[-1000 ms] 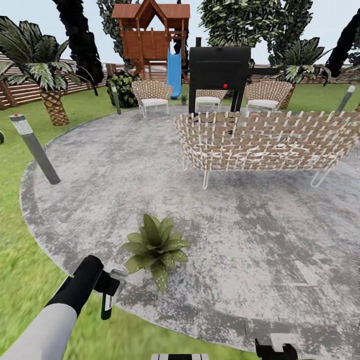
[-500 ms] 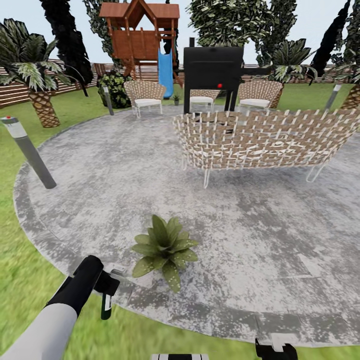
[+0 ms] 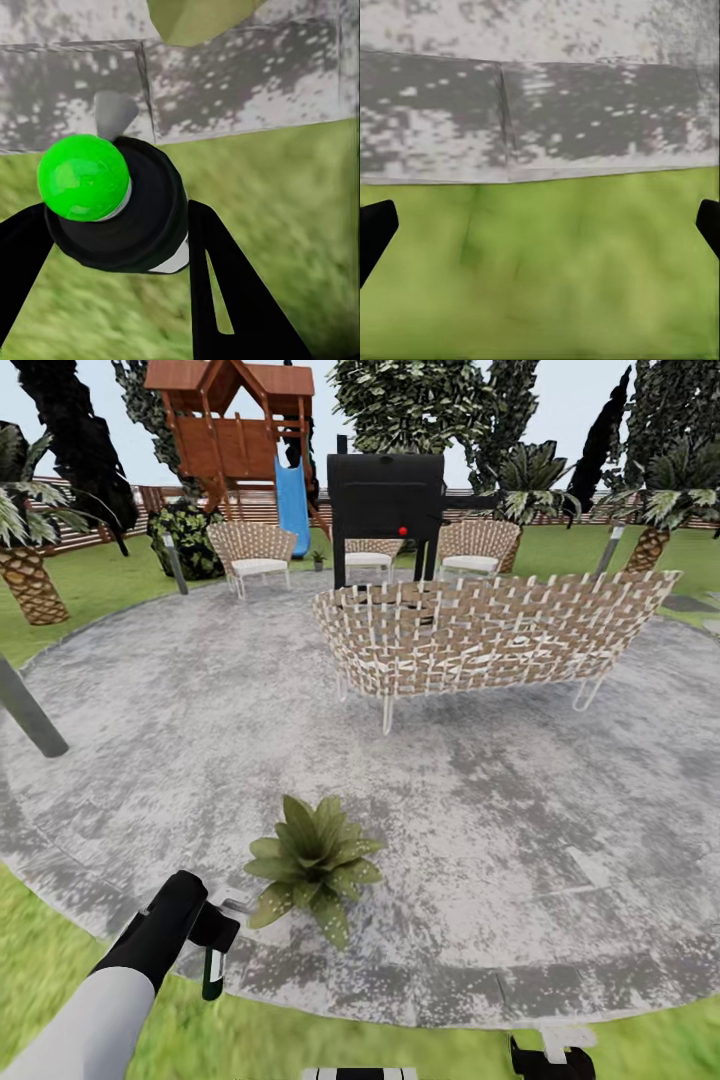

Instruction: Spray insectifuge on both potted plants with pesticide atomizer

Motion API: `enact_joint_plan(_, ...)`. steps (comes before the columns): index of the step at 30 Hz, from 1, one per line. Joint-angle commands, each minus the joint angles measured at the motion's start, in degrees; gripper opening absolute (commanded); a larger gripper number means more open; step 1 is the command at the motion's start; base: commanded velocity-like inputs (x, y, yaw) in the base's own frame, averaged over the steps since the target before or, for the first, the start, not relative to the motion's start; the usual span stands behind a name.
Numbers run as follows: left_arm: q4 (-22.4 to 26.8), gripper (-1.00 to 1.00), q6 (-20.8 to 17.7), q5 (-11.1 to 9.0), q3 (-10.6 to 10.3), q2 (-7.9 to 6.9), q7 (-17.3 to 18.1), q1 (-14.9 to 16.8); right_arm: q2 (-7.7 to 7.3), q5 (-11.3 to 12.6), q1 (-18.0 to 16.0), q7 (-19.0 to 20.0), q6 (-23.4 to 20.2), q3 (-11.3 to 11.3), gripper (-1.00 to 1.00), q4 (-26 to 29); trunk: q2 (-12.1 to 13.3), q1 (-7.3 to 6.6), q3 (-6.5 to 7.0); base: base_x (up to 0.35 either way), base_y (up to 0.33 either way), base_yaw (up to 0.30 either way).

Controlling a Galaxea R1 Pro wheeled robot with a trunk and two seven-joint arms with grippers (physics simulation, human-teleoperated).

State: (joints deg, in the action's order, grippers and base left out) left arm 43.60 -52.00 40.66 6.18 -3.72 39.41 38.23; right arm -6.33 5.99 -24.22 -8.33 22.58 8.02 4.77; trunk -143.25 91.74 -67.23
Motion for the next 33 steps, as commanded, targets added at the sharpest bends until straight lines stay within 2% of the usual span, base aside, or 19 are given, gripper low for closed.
enact_joint_plan(1, 0.06, -1.00, -0.12, 0.55, 0.15, -0.02, 0.58, 0.01, 0.00, 0.60, -0.04, -0.10, 0.19, 0.51, 1.00, -0.07, -0.02, -0.02, -0.05, -0.150, 0.104, -0.292)
enact_joint_plan(10, 0.07, -1.00, -0.12, 0.56, 0.15, -0.01, 0.58, 0.01, 0.00, 0.60, -0.04, -0.10, 0.19, 0.51, 1.00, -0.08, -0.02, -0.02, -0.05, -0.245, 0.213, -0.292)
enact_joint_plan(18, 0.05, -1.00, -0.12, 0.56, 0.15, 0.02, 0.58, 0.01, 0.09, 0.60, -0.04, -0.07, 0.19, 0.51, 1.00, -0.11, -0.02, -0.02, -0.05, -0.067, 0.287, -0.052)
enact_joint_plan(26, 0.19, -1.00, -0.22, 0.43, -0.25, 0.16, 0.89, 0.04, 0.00, 0.60, -0.04, -0.10, 0.20, 0.51, 1.00, -0.03, -0.02, -0.02, -0.05, -0.172, 0.228, -0.208)
enact_joint_plan(30, 0.21, -1.00, -0.81, 0.40, -0.68, 0.42, 1.38, 0.92, -0.04, 0.60, -0.04, -0.10, 0.27, 0.51, 1.00, -0.08, -0.02, -0.02, -0.05, -0.024, 0.025, -0.031)
enact_joint_plan(33, -0.15, -1.00, -3.27, 0.62, -2.25, 1.23, 3.40, 3.41, -0.16, 0.60, -0.04, -0.10, 0.24, 0.51, 1.00, -0.11, -0.02, -0.02, -0.05, -0.003, 0.003, -0.003)
